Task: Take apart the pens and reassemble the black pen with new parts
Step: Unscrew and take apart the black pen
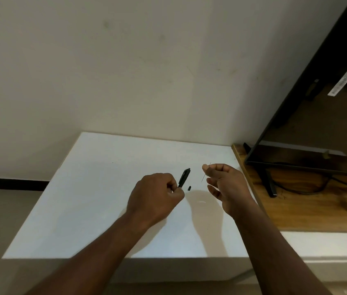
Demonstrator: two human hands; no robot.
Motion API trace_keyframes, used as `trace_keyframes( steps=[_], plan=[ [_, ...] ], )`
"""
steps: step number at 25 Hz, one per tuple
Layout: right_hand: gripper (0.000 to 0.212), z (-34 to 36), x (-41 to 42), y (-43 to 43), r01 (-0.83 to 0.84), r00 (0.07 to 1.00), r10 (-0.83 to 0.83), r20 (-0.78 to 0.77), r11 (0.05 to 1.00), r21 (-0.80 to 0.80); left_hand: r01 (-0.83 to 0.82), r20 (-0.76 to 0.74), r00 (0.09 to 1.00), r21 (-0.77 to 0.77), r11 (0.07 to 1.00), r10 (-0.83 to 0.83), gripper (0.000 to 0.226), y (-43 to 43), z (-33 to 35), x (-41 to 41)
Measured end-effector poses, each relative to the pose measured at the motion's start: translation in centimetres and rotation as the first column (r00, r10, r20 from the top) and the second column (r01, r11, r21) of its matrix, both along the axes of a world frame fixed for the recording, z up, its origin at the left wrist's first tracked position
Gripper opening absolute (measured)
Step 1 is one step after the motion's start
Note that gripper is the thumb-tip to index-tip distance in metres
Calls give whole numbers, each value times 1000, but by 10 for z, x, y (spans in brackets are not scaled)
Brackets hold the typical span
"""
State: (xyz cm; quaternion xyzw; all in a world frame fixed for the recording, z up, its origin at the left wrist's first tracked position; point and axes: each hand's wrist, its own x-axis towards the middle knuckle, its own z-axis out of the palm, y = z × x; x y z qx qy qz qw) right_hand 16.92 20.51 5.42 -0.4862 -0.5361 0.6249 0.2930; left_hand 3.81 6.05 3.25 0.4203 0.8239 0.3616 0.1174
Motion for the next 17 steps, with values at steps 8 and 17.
trace_keyframes(
  steps=[8,17],
  plan=[
    [9,9,-3,-10,-147,977,138,-160,988,-48,68,116,989,170,983,-88,15,-25,13,-16],
    [8,8,-13,-16,-185,947,172,-272,983,-22,66,159,982,202,977,-99,8,-33,10,-33]
  ],
)
